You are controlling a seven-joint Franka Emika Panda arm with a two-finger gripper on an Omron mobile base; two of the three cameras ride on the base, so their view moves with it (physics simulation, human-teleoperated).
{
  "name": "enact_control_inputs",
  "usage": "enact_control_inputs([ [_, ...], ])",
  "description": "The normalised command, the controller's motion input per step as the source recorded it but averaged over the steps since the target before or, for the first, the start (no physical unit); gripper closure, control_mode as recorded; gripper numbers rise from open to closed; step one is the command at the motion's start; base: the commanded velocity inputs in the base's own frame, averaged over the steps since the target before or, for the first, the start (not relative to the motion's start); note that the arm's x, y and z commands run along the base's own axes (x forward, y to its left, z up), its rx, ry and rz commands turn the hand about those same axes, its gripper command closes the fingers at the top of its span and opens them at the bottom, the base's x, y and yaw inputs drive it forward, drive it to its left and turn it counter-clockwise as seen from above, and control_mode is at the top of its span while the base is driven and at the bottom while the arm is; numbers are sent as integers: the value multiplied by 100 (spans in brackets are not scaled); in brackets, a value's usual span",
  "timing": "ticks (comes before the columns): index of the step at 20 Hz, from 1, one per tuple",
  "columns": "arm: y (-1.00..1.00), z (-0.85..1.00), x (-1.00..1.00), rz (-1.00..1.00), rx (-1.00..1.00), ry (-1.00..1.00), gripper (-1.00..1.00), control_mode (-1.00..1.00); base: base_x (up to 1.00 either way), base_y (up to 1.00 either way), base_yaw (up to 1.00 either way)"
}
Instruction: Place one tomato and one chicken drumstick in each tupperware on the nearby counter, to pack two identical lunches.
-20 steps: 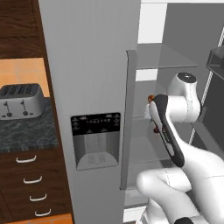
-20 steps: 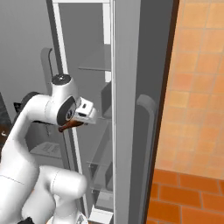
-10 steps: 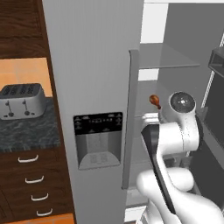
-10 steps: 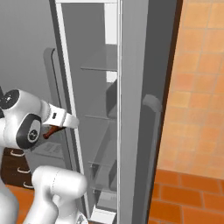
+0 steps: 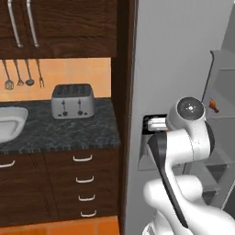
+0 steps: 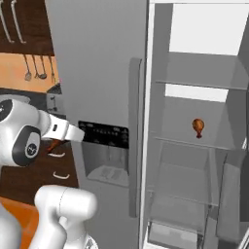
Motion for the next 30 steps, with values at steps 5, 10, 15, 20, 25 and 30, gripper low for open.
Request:
enact_control_inputs([
  [5,0,0,0,0,0,0,100,100,0,100,-1],
  [10,0,0,0,0,0,0,100,100,0,100,-16],
  [15,0,0,0,0,0,0,100,100,0,100,-17],
  [20,0,0,0,0,0,0,100,100,0,100,-5],
  [25,0,0,0,0,0,0,100,100,0,100,1],
  [30,0,0,0,0,0,0,100,100,5,100,1],
])
